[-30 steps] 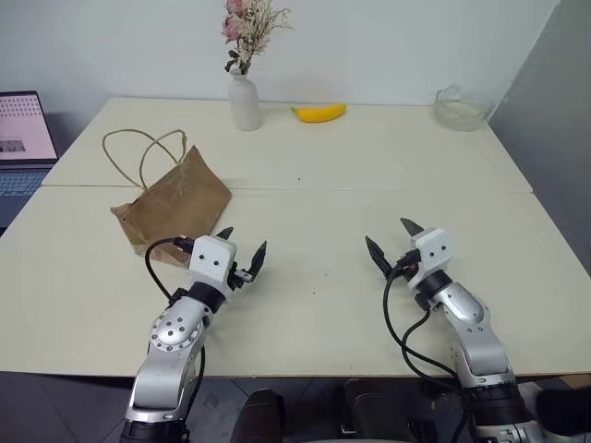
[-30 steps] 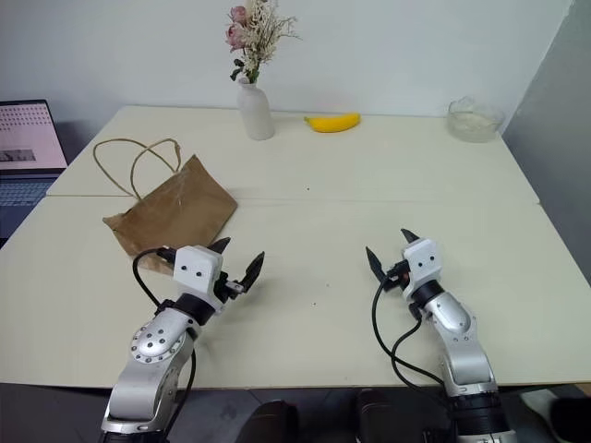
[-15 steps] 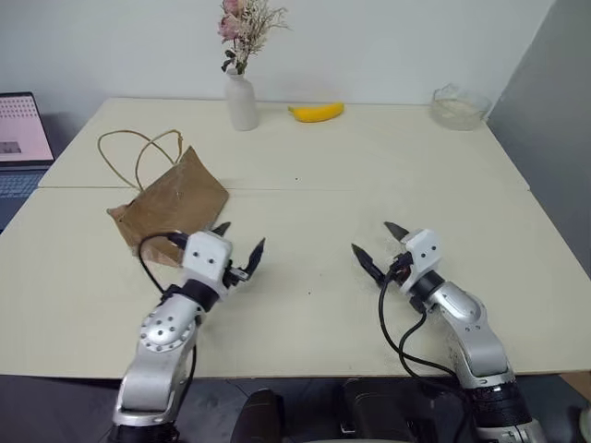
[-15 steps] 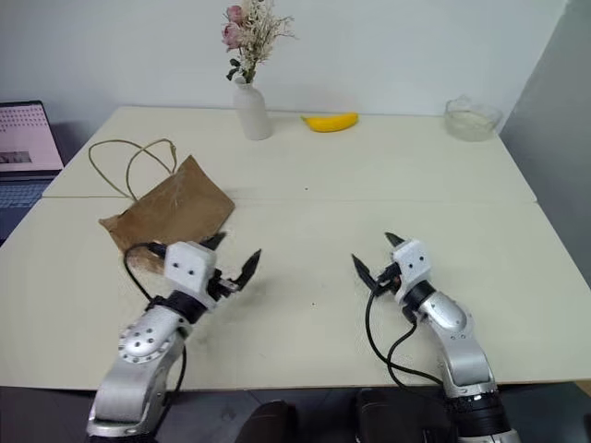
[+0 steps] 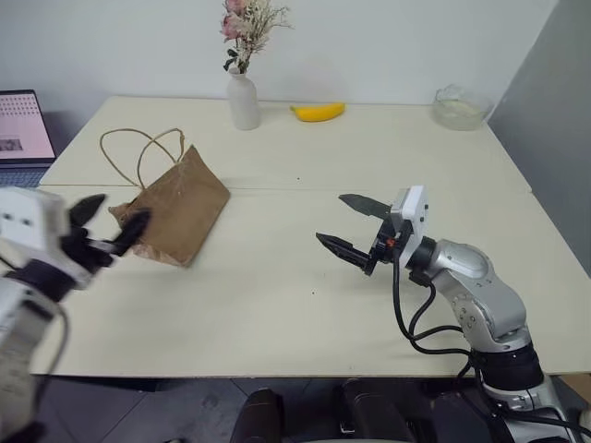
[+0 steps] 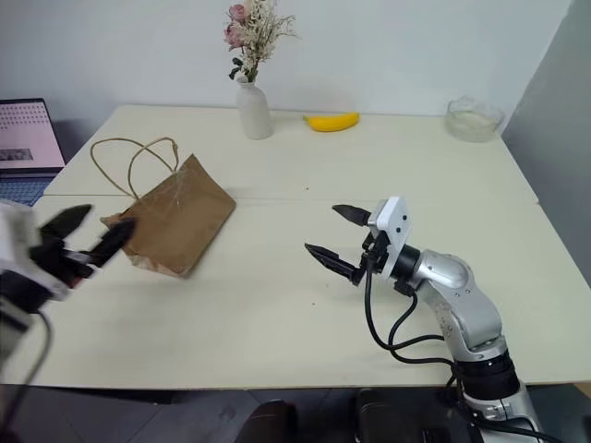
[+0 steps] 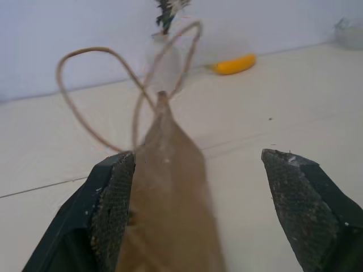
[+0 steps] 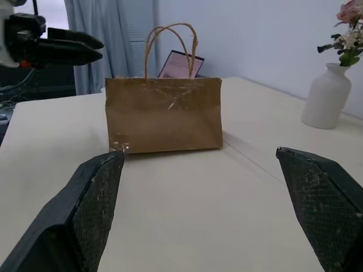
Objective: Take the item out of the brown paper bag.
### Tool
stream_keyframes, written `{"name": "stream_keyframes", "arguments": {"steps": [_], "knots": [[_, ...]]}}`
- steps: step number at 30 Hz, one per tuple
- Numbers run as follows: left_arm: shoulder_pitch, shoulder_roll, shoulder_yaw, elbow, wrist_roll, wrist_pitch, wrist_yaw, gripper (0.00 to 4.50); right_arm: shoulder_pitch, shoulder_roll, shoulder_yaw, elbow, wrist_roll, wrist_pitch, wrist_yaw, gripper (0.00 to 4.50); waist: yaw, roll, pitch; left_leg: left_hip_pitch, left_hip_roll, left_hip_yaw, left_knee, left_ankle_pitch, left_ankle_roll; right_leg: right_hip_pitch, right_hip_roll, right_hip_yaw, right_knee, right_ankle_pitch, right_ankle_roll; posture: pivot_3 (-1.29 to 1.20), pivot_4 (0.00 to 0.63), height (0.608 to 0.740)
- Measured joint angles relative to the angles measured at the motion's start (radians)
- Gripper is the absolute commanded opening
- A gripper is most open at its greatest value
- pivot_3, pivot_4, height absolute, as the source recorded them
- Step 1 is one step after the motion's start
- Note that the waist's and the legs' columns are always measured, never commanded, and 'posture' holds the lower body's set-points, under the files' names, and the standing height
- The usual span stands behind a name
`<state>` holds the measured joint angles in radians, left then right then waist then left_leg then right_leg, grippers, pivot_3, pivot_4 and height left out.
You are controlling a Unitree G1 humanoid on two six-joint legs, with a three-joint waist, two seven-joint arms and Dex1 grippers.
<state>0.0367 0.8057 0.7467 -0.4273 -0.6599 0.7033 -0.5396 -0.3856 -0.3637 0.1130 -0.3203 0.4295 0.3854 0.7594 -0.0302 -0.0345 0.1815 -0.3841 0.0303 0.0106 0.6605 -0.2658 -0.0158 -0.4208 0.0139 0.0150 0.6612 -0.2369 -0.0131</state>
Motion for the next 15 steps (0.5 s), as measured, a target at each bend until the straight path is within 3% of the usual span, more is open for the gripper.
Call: {"name": "stream_keyframes", "arguments": {"steps": [7,11,15], "knots": [[-0.082,0.151,-0.089,0.257,0.029,0.003,-0.156,3.73,-0.027,0.002,0.028,-0.005,0.009,0.001,0.026,4.5,0.006,0.0,0.0,-0.001,0.0,-0.001,0.0,0.0,0.0,-0.001,-0.001,-0.001,0.0,-0.001,-0.002,0.0,0.15,0.74],[-0.245,0.188,-0.193,0.441,0.059,-0.024,-0.218,3.73,-0.04,-0.002,0.03,-0.056,0.026,0.022,0.024,4.5,0.004,0.0,0.001,-0.001,0.0,0.0,0.0,0.0,0.0,-0.001,-0.002,0.0,0.0,-0.001,-0.001,0.0,0.15,0.74],[-0.316,0.202,-0.288,0.558,0.109,-0.065,-0.284,3.73,-0.049,-0.01,0.029,-0.083,0.034,0.049,0.017,4.5,0.0,0.0,0.001,-0.002,0.0,0.001,-0.001,-0.001,-0.001,-0.002,-0.002,0.0,0.0,0.001,0.002,0.0,0.15,0.74]]}}
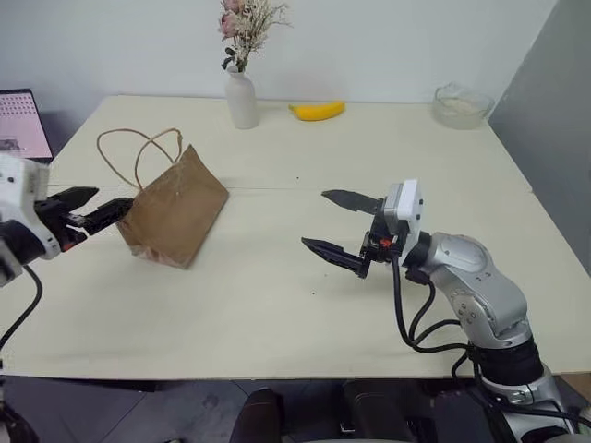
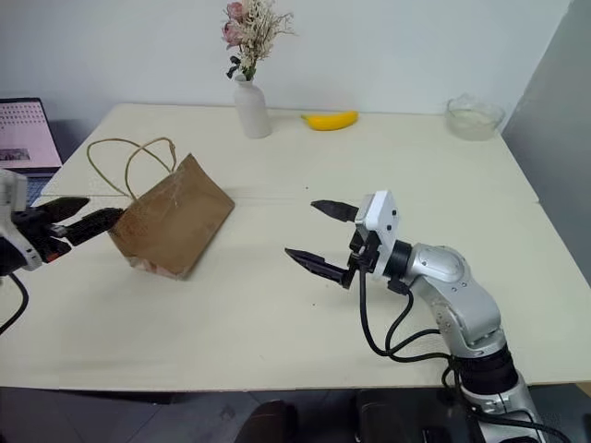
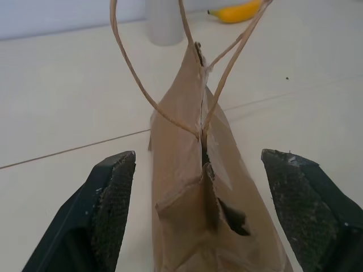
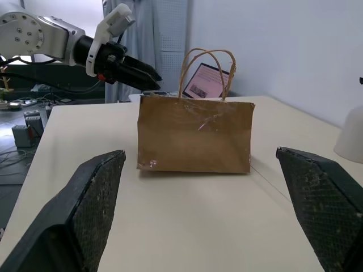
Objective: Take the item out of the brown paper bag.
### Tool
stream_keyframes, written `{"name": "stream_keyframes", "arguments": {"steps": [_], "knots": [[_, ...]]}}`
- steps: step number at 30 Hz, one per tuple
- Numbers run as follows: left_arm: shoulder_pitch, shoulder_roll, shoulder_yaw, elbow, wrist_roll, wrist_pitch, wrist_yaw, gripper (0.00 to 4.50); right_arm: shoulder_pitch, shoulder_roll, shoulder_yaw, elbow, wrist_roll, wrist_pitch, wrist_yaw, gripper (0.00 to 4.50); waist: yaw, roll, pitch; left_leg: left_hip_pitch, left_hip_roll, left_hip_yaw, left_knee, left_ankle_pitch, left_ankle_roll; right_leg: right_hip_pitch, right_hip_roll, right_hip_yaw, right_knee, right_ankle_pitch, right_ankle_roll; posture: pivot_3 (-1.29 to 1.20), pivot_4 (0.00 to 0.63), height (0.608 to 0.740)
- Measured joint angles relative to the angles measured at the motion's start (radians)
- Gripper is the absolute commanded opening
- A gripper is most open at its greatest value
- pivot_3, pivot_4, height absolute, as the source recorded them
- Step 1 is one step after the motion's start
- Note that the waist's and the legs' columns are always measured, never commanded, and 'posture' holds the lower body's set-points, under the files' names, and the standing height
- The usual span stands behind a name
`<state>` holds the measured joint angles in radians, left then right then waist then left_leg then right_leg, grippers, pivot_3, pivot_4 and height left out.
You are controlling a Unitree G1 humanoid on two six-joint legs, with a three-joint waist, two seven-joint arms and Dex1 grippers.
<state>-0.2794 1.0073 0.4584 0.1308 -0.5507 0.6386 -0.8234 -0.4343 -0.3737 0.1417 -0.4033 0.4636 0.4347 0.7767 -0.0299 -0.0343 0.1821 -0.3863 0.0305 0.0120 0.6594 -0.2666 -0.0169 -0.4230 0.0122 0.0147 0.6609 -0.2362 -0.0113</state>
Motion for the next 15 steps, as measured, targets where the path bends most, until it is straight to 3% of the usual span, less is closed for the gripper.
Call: {"name": "stream_keyframes", "arguments": {"steps": [6,15], "knots": [[-0.193,-0.001,-0.143,0.196,0.096,-0.097,-0.064,3.73,-0.026,-0.004,0.01,-0.056,0.023,0.05,-0.012,4.5,0.002,0.0,0.0,-0.006,0.001,-0.003,0.001,0.0,0.0,-0.004,0.001,-0.004,0.001,0.0,-0.001,0.0,0.15,0.74],[-0.377,-0.004,-0.225,0.397,0.18,-0.209,-0.134,3.73,-0.05,-0.007,0.02,-0.075,0.03,0.084,-0.024,4.5,0.002,-0.001,0.0,-0.007,0.0,-0.003,0.002,0.0,0.0,-0.004,0.001,-0.003,0.001,0.0,0.0,0.0,0.15,0.74]]}}
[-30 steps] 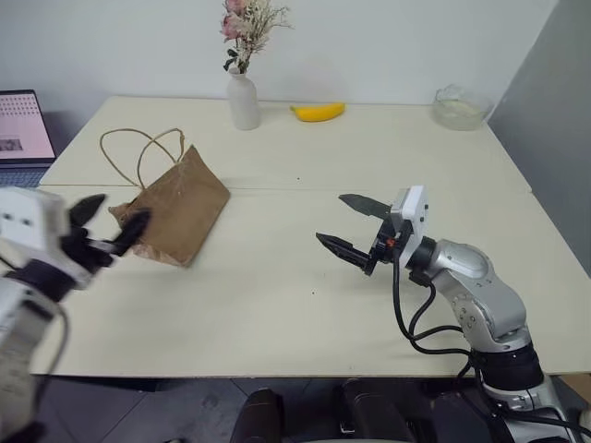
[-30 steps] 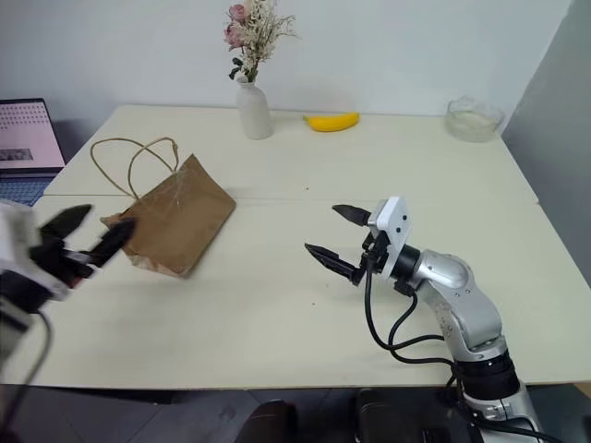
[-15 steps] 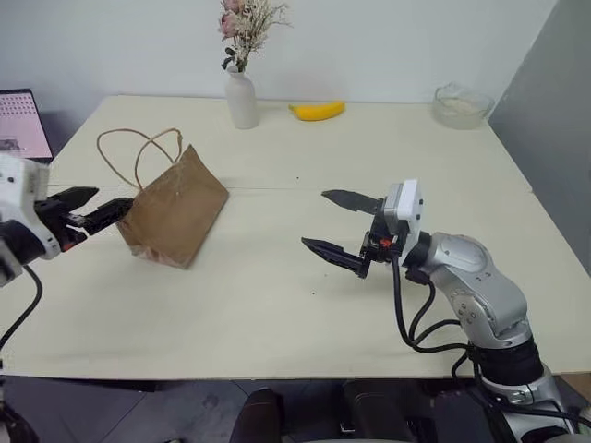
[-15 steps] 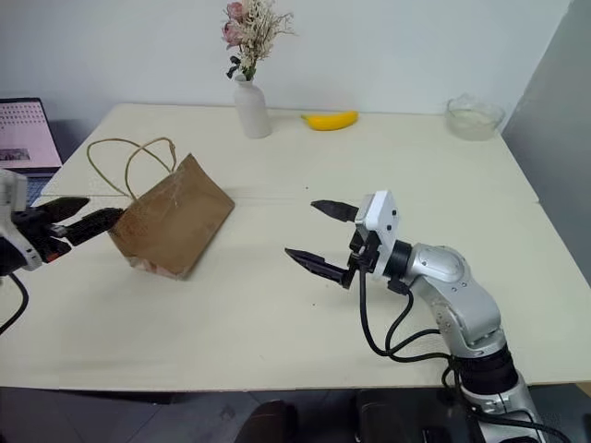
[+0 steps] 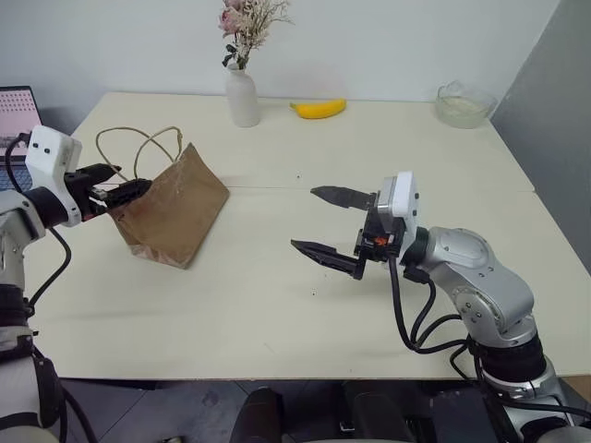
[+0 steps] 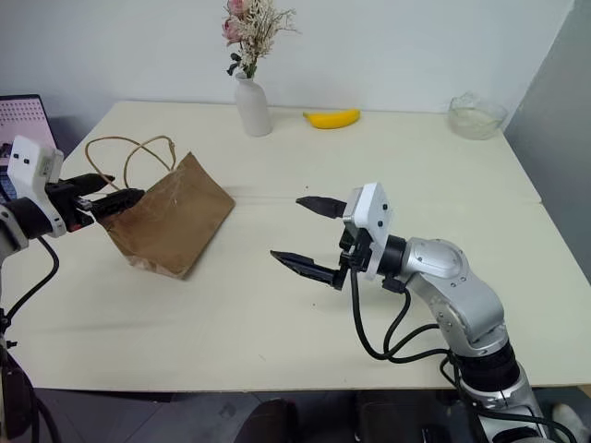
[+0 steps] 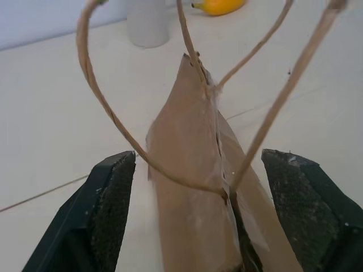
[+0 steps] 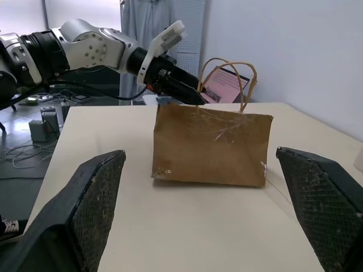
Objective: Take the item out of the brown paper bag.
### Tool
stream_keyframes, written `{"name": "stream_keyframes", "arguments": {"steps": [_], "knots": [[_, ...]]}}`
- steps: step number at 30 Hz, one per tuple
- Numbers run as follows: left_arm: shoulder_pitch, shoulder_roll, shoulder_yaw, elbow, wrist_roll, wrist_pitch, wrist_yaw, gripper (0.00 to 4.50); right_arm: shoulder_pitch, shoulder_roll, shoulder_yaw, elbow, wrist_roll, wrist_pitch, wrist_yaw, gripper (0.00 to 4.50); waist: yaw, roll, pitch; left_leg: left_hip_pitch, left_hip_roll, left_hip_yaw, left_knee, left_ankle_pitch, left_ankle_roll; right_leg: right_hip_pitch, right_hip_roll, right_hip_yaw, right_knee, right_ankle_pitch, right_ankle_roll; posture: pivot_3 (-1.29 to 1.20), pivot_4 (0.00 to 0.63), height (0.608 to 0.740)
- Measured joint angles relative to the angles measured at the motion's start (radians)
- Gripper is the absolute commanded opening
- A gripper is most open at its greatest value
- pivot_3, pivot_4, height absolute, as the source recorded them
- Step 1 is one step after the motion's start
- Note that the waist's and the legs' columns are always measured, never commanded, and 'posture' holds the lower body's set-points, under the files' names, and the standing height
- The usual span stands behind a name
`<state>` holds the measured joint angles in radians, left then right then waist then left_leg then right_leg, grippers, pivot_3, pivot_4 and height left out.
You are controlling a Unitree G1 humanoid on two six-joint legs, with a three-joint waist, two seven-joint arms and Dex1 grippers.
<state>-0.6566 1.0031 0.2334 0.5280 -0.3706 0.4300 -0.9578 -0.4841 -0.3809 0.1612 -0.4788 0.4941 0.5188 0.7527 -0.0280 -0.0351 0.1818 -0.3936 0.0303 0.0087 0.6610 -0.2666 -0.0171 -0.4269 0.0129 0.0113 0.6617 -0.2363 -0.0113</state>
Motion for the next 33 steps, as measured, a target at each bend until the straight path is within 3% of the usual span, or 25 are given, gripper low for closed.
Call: {"name": "stream_keyframes", "arguments": {"steps": [12,15,25,33], "knots": [[-0.201,-0.017,-0.052,0.199,0.083,-0.088,-0.08,3.73,-0.02,0.004,0.002,-0.008,0.003,0.017,-0.012,4.5,0.0,0.0,0.0,-0.002,0.0,-0.001,0.001,0.0,0.0,-0.001,0.0,-0.001,0.001,0.0,0.0,0.0,0.15,0.74],[-0.242,-0.019,-0.055,0.227,0.096,-0.097,-0.086,3.12,-0.02,0.004,0.002,-0.008,0.003,0.017,-0.012,4.5,0.0,-0.001,0.0,-0.002,0.0,-0.001,0.002,0.0,0.0,-0.002,0.0,-0.001,0.002,0.0,0.0,0.0,0.15,0.74],[-0.32,-0.022,-0.084,0.327,0.153,-0.158,-0.123,0.04,-0.011,0.001,0.015,-0.008,0.0,0.016,-0.008,4.5,0.0,-0.001,0.0,-0.003,0.0,-0.001,0.002,0.0,0.0,-0.003,0.001,-0.001,0.002,0.0,0.0,0.0,0.15,0.74],[-0.393,-0.028,-0.147,0.375,0.222,-0.301,-0.177,0.04,0.035,-0.04,0.015,-0.01,-0.001,0.008,-0.004,4.5,0.002,-0.002,-0.001,-0.005,-0.001,-0.001,0.003,0.0,0.0,-0.003,0.001,-0.002,0.002,0.0,0.0,0.0,0.15,0.74]]}}
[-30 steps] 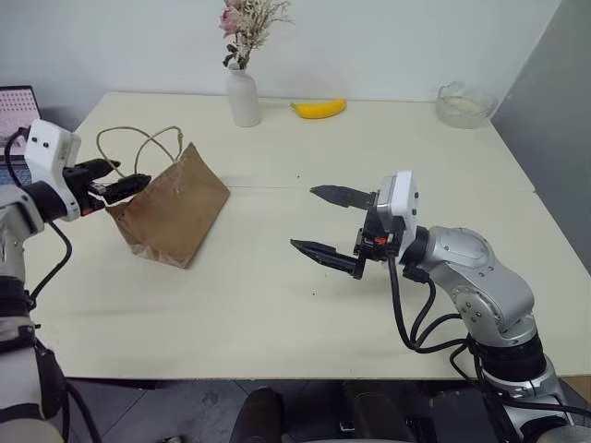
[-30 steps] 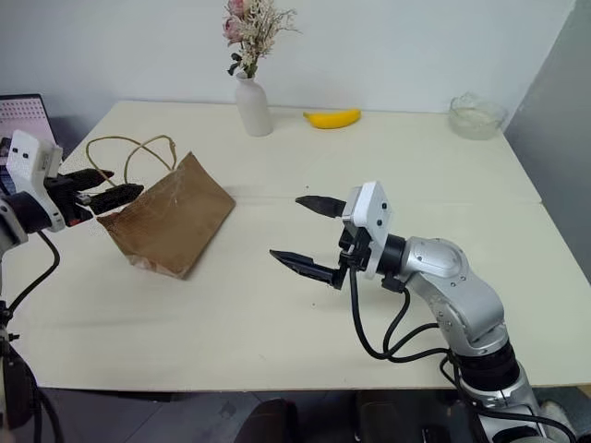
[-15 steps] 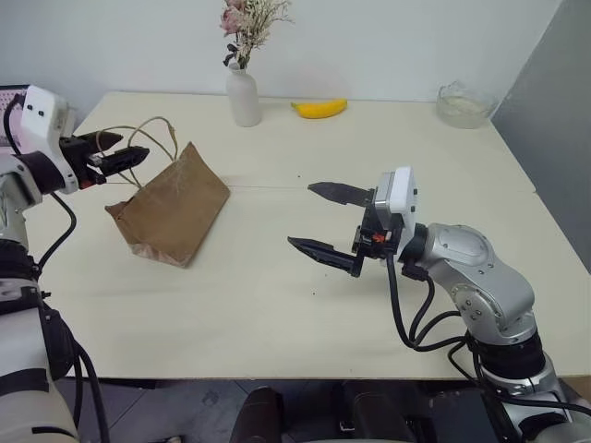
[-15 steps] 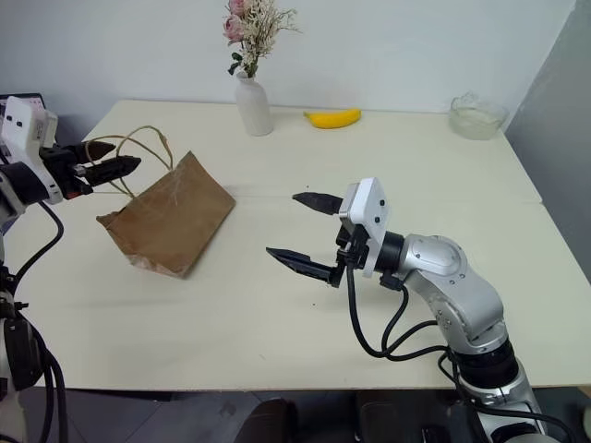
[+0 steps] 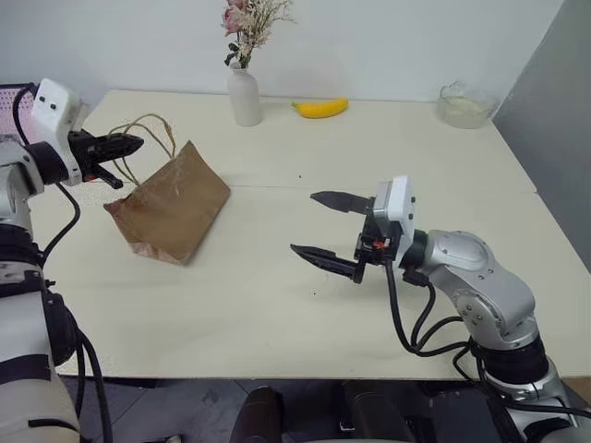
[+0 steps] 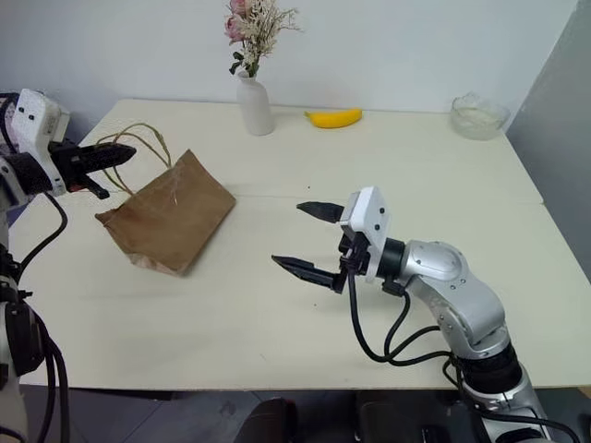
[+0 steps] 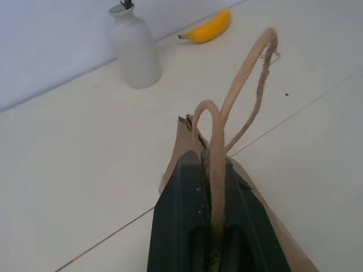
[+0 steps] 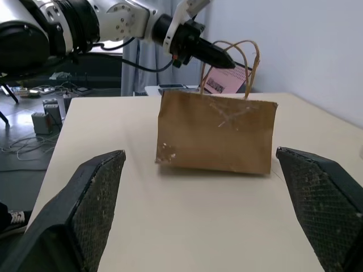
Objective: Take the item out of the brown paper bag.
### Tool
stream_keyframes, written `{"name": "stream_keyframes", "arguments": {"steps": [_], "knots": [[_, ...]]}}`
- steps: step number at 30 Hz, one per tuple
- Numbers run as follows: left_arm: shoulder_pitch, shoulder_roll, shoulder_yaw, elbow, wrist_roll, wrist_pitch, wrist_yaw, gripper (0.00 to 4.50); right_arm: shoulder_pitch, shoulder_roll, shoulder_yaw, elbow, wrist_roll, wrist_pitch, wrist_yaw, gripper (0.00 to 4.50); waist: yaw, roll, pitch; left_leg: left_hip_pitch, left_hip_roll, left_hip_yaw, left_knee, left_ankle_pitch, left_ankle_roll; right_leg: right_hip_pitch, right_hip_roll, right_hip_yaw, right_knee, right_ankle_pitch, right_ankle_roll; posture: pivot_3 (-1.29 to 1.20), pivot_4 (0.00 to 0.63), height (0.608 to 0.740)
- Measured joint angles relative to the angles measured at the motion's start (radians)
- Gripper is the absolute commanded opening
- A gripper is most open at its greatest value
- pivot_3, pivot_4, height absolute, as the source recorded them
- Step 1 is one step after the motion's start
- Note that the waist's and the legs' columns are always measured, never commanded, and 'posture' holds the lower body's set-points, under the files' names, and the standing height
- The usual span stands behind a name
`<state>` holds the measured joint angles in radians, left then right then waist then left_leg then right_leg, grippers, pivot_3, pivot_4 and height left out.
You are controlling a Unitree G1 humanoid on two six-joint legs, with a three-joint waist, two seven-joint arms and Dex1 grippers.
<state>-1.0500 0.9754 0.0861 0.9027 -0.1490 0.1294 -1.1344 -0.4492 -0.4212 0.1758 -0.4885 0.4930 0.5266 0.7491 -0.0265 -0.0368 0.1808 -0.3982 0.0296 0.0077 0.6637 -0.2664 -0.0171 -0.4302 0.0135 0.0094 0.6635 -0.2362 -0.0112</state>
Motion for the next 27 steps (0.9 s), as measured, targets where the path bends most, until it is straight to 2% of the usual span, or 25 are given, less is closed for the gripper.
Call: {"name": "stream_keyframes", "arguments": {"steps": [3,8,14,20,27], "knots": [[-0.052,-0.013,-0.023,0.014,0.042,-0.113,-0.012,0.04,0.023,-0.027,-0.002,-0.006,-0.005,-0.016,0.009,4.5,0.001,0.0,0.0,0.0,0.0,0.0,0.0,0.0,0.0,0.0,0.0,0.0,0.0,0.0,0.0,0.0,0.15,0.74],[-0.164,-0.058,-0.088,0.05,0.151,-0.452,0.035,0.04,0.083,-0.058,-0.008,-0.036,-0.024,-0.039,0.005,4.5,0.006,-0.001,0.0,-0.001,0.0,0.002,0.001,0.0,0.0,0.0,0.0,0.001,0.0,0.0,0.0,0.0,0.15,0.74],[-0.212,-0.111,-0.163,0.133,0.293,-0.824,0.18,0.04,0.137,-0.075,-0.039,-0.065,-0.043,-0.05,-0.025,4.5,0.003,-0.001,0.0,0.0,0.0,0.004,0.001,0.0,0.0,0.0,0.0,0.001,0.001,0.001,0.001,0.0,0.15,0.74],[-0.269,-0.178,-0.168,0.234,0.332,-0.94,0.294,0.04,0.21,-0.082,-0.078,-0.098,-0.043,-0.052,-0.069,4.5,0.002,-0.001,0.0,0.0,-0.001,0.005,0.001,0.0,0.0,0.0,0.0,0.002,0.0,0.001,0.002,0.0,0.15,0.74],[-0.289,-0.311,-0.193,0.324,0.372,-0.987,0.371,0.04,0.285,-0.081,-0.124,-0.128,-0.037,-0.014,-0.133,4.5,0.003,-0.001,-0.001,-0.001,-0.001,0.006,0.002,0.0,0.0,0.0,0.001,0.002,0.001,0.002,0.003,0.0,0.15,0.74]]}}
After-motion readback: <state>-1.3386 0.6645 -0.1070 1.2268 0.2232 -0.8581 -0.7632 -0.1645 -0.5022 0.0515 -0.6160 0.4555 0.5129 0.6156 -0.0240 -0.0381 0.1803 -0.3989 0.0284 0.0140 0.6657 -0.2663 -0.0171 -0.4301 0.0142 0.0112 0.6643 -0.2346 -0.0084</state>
